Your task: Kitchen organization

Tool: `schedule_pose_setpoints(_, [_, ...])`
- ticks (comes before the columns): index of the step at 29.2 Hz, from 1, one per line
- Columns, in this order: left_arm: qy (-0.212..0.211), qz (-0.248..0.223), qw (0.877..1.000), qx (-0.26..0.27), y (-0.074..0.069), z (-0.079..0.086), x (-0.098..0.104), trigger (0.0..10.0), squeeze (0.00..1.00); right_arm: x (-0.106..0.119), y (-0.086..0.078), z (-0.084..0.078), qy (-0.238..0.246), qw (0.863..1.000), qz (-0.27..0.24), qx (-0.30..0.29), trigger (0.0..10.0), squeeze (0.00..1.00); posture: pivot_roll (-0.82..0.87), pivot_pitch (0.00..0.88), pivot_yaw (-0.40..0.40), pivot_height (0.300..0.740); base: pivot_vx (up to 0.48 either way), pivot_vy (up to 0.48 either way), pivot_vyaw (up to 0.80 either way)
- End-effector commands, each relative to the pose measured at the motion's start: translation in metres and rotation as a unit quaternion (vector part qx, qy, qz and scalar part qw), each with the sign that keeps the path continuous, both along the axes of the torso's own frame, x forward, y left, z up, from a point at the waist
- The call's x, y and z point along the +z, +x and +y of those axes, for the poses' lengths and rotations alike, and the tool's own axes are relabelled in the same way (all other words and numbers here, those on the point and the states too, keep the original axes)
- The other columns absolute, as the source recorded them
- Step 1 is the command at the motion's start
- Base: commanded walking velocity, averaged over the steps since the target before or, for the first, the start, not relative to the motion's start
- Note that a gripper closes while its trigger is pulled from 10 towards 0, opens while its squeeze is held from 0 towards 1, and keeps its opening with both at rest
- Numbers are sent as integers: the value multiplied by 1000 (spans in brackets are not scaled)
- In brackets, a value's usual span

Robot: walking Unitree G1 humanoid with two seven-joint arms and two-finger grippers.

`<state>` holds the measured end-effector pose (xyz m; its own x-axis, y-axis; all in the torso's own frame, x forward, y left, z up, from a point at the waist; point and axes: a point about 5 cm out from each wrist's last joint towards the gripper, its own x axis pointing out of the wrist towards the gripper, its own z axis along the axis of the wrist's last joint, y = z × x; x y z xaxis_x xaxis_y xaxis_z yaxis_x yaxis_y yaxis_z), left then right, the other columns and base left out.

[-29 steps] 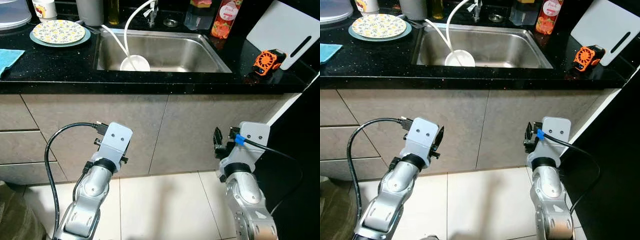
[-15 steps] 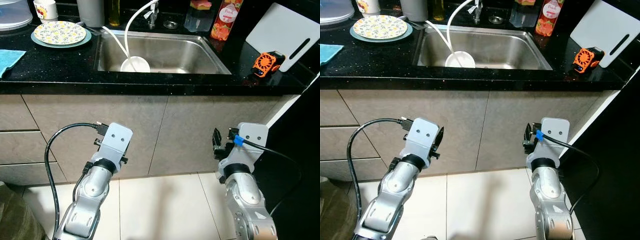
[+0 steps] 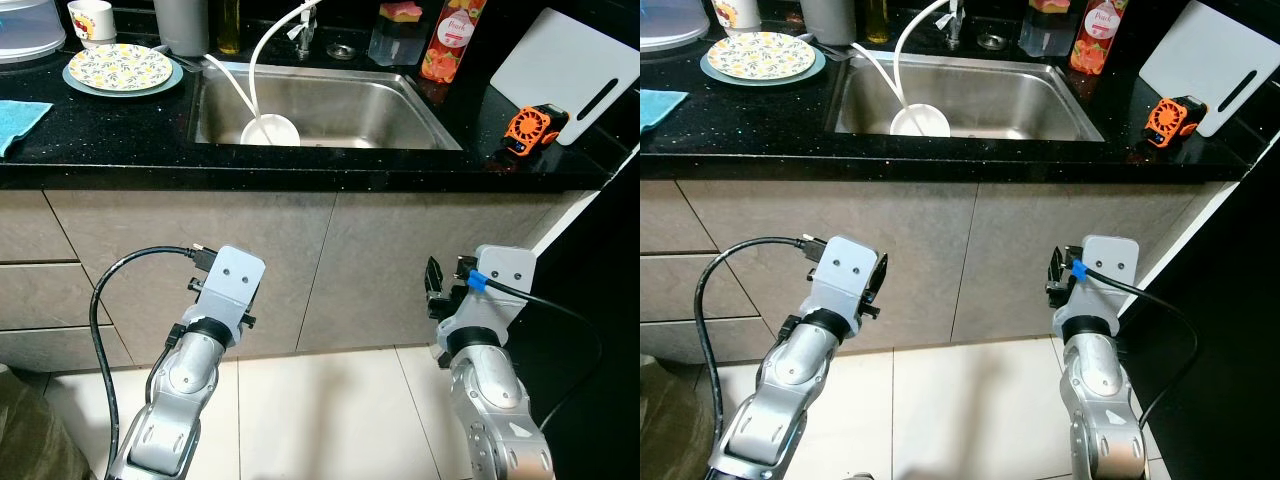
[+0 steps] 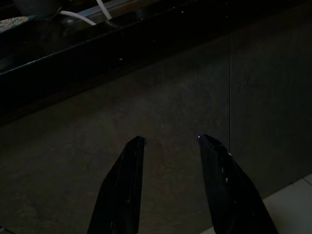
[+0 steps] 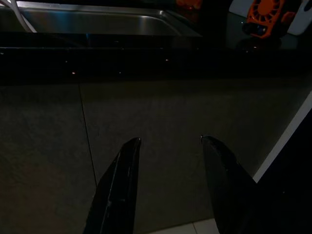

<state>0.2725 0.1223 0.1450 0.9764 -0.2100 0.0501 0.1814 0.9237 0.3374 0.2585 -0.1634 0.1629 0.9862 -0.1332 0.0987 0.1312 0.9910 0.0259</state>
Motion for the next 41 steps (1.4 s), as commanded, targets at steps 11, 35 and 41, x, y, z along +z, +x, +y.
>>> schedule_pose_setpoints(11, [-3,7,1000,-7,0,-5,-2,10000,0,-3,0,-2,0,1000,7,-5,10000,0,181,60,-90,740,0,0,0])
schedule_pose_setpoints(35, [-8,3,1000,-9,6,-10,3,10000,0,2,5,-8,-2,1000,5,-8,10000,0,156,121,-120,740,0,0,0])
schedule_pose_setpoints(41, [-2,0,1000,-17,5,-12,4,10000,0,4,5,-7,-3,1000,2,-9,10000,0,151,127,-114,740,0,0,0])
